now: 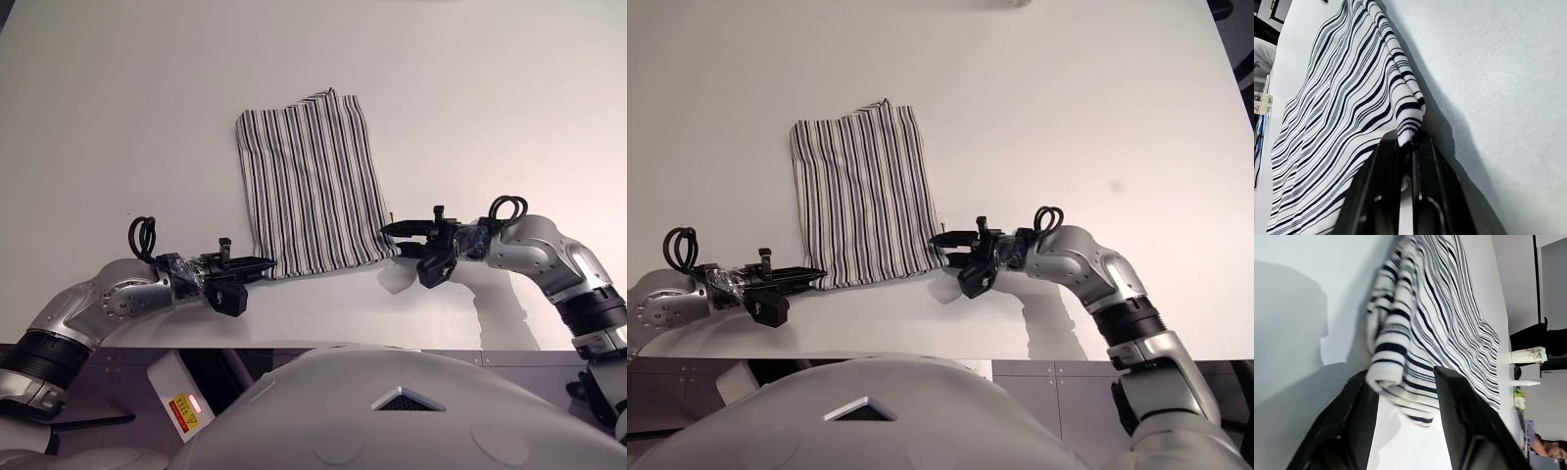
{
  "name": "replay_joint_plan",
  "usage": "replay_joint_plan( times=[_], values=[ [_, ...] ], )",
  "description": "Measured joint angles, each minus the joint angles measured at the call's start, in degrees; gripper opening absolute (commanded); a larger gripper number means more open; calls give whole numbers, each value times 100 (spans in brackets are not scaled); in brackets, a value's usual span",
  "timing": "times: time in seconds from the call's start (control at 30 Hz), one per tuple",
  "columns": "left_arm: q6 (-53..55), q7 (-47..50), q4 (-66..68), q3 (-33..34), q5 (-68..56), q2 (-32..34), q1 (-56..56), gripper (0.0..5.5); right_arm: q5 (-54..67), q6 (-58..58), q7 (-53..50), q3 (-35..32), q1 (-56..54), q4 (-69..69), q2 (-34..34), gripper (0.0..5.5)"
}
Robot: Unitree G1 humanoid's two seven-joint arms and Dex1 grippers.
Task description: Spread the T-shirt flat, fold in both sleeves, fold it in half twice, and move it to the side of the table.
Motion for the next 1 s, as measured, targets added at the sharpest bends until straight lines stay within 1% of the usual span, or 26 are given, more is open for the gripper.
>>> replay_joint_plan(
  times=[0.13, 0.3, 0.37, 0.47, 0.63, 0.73, 0.8, 0.87, 0.9, 0.93, 1.0],
  values=[
    [-16, -71, 1, 50, 1, -45, 10, 10, -252, -101, -243, 201, -331, 270, 130, 197],
    [-119, -280, 62, 72, 4, -107, -110, 10, -303, -153, -327, 391, -472, 436, 138, 107],
    [-136, -335, 60, 105, -11, -123, -114, 10, -218, -157, -270, 450, -472, 444, 93, 60],
    [-119, -442, 29, 141, -82, -171, -122, 10, -11, -233, -107, 524, -472, 430, -78, 12],
    [-1, -686, -225, 222, -311, -169, -92, 10, 429, -86, 270, 598, -280, 98, -252, 12],
    [69, -799, -745, 419, -690, -21, 226, 10, 1127, 350, 590, 584, 86, -432, -375, 12],
    [134, -915, -1140, 618, -1061, 231, 522, 10, 1807, 833, 817, 443, 497, -1126, -702, 12],
    [403, -1045, -1575, 831, -1558, 480, 838, 10, 2506, 1372, 972, 119, 1057, -1932, -1183, 12],
    [643, -1107, -1954, 1011, -1970, 661, 1134, 10, 2957, 1680, 1026, -161, 1481, -2464, -1554, 12],
    [832, -1139, -2218, 1156, -2231, 776, 1346, 10, 3219, 1904, 1068, -375, 1764, -2773, -1792, 12],
    [1201, -1240, -2843, 1662, -2833, 1048, 2050, 10, 3903, 2446, 1113, -968, 2448, -3554, -2277, 12]
  ],
)
